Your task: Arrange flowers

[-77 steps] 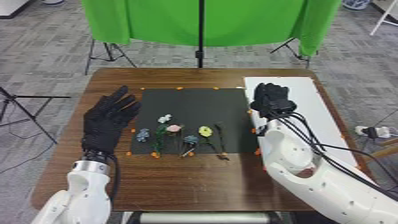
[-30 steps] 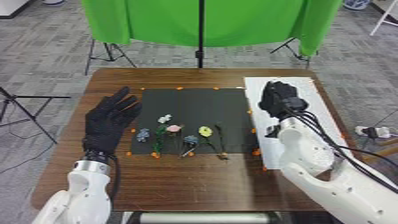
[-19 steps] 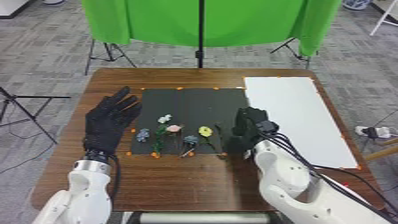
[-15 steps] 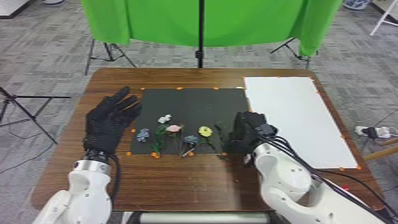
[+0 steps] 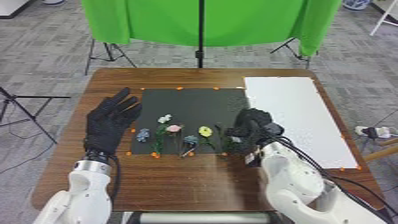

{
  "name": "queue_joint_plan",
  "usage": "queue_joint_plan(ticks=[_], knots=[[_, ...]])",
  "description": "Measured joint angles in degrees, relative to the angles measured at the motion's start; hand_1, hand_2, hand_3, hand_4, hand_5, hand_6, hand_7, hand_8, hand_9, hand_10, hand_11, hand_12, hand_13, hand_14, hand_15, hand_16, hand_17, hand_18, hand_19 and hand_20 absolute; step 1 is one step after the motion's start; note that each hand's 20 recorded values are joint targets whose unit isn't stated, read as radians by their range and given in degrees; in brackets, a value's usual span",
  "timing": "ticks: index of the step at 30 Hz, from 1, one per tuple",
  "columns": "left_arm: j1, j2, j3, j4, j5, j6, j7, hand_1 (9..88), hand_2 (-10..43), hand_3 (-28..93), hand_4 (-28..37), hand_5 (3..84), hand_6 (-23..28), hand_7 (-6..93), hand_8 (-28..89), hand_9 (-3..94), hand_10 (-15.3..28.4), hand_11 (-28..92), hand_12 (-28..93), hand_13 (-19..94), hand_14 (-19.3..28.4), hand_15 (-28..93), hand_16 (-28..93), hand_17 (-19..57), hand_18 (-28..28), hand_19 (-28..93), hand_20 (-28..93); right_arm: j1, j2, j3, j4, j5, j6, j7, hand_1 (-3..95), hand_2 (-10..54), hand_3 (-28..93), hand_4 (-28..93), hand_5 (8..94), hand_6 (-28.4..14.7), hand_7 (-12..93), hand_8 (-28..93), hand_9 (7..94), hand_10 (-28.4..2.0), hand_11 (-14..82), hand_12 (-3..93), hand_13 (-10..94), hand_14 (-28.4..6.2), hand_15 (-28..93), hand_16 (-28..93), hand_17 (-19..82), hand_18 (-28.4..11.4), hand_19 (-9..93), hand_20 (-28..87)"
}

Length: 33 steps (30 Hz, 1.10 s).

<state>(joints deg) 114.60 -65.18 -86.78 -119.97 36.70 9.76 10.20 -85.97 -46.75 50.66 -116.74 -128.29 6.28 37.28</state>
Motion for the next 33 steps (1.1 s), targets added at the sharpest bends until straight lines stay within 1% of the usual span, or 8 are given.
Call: queue_joint_plan(ticks=[4,6,8,12,17,19,24,33], knots=[[0.1,-0.46,-0.52,0.47,0.29,-0.60,-0.50,21.9,8.6,79,-28.2,43.5,9.3,9.5,-9,37.3,19.2,24,10,26,26.6,48,-9,-7.7,25.4,57,18,-4.0,-0.3,7.7,-1.9,12.7,11.1,-0.5,24.3,0.9,79,-28,62.3,-0.7,16,-13,65.3,-16.6,23.0,14.2,54,-15.8,58,9,18,-22.4,73,44],[0.2,-0.59,-0.59,0.98,0.33,-0.96,-0.43,21.5,8.4,79,-28.2,43.7,8.6,8.6,-9,37.3,18.8,23,10,26,26.6,48,-9,-7.8,25.5,56,18,-6.3,-1.2,12.9,-1.7,20.5,15.7,-4.1,23.3,1.9,80,-28,58.0,-0.2,17,-13,59.8,-17.3,19.8,13.3,48,-17.7,51,8,15,-22.4,67,40],[0.3,-0.64,-0.59,1.43,0.34,-1.34,-0.29,21.3,8.3,79,-28.2,43.0,7.9,8.3,-9,36.7,18.3,22,10,26,26.4,47,-9,-7.9,25.6,56,18,-8.2,-2.9,18.1,-0.7,26.7,16.6,-11.1,22.4,2.9,80,-28,55.3,0.0,16,-14,57.2,-17.4,18.3,13.0,45,-18.5,46,9,12,-22.3,64,37],[0.3,-0.65,-0.47,2.09,0.34,-2.05,-0.01,20.4,8.0,78,-28.3,41.0,6.8,8.3,-9,35.0,17.3,21,9,26,26.3,46,-9,-8.0,25.7,55,18,-9.6,-7.9,26.2,2.5,34.4,10.3,-25.6,19.5,4.3,80,-28,49.7,1.6,15,-13,50.8,-16.5,12.9,12.6,38,-19.7,31,13,8,-22.9,54,29],[0.4,-0.37,-0.04,2.49,0.34,-2.27,1.02,19.2,7.8,78,-28.3,39.1,5.8,8.6,-9,33.8,16.7,19,10,26,26.0,45,-8,-8.1,25.8,54,18,-10.3,-12.5,31.6,3.2,48.0,-1.6,-28.6,16.2,5.5,78,-28,44.8,2.9,13,-12,45.4,-15.6,8.9,12.5,34,-20.5,23,15,5,-24.7,48,25],[0.6,-0.17,0.08,2.54,0.51,-2.25,1.41,19.1,7.8,78,-28.3,38.7,5.5,8.9,-9,33.4,16.5,19,10,25,25.9,44,-8,-8.2,25.8,54,18,-10.9,-13.7,32.2,3.4,54.9,-2.3,-28.6,15.8,6.0,77,-28,43.6,3.2,12,-12,44.6,-15.3,8.0,13.0,33,-20.5,21,18,3,-25.8,47,24],[1.8,0.01,0.02,2.55,2.13,-2.24,1.70,19.4,7.8,78,-28.3,38.2,5.3,9.0,-9,33.4,16.5,18,11,25,25.7,44,-7,-8.3,25.9,53,18,-11.7,-15.9,32.6,4.6,68.0,-2.8,-28.4,15.1,6.2,78,-28,43.0,3.7,12,-11,44.2,-14.6,7.7,13.3,33,-20.4,20,19,2,-26.2,46,23],[2.1,-0.13,0.01,3.42,2.39,-2.24,3.11,18.9,7.7,78,-28.3,36.1,4.4,9.4,-9,33.4,16.2,18,11,25,25.5,43,-6,-8.5,26.1,52,18,-13.5,-15.5,32.6,5.2,84.5,-3.2,-30.0,15.3,6.3,78,-28,43.2,4.1,13,-12,46.6,-13.9,9.0,13.7,37,-19.6,23,21,2,-26.1,46,23]])
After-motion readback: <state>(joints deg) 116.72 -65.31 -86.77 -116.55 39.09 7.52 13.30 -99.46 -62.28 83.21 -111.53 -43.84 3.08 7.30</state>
